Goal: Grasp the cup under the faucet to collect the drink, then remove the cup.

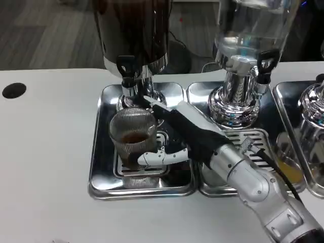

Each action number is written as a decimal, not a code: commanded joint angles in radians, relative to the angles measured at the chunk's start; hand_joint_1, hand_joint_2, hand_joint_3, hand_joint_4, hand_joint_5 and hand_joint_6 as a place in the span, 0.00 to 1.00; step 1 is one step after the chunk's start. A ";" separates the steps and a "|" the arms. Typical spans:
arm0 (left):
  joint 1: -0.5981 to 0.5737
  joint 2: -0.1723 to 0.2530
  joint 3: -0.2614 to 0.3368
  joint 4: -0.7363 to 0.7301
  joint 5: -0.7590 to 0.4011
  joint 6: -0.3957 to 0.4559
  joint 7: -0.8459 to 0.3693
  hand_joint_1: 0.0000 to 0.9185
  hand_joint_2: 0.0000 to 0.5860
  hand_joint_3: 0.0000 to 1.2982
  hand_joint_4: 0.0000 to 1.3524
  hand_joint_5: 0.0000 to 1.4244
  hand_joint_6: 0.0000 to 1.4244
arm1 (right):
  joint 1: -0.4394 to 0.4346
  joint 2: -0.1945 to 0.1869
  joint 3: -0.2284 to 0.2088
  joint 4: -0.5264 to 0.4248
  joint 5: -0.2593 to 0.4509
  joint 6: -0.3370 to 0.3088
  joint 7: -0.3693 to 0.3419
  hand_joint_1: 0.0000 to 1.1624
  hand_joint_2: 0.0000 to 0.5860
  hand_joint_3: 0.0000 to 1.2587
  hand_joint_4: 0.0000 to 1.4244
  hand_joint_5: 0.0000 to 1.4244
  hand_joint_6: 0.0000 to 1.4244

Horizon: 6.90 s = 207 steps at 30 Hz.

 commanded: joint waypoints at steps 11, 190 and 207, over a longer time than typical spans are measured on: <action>-0.018 -0.009 -0.004 -0.052 -0.005 0.030 -0.055 0.00 0.12 0.35 0.32 0.37 0.52 | -0.025 -0.023 -0.006 0.038 -0.010 -0.016 -0.039 0.59 0.19 0.13 0.12 0.15 0.07; -0.209 0.071 -0.044 0.049 -0.068 0.173 -0.166 0.00 0.22 0.37 0.35 0.40 0.55 | 0.178 -0.076 -0.202 -0.097 0.271 -0.198 0.164 0.58 0.18 0.28 0.26 0.30 0.29; -0.252 0.092 -0.093 0.053 -0.048 0.220 -0.180 0.00 0.22 0.37 0.35 0.40 0.55 | 0.319 -0.152 -0.251 -0.204 0.347 -0.267 0.225 0.58 0.18 0.30 0.28 0.32 0.30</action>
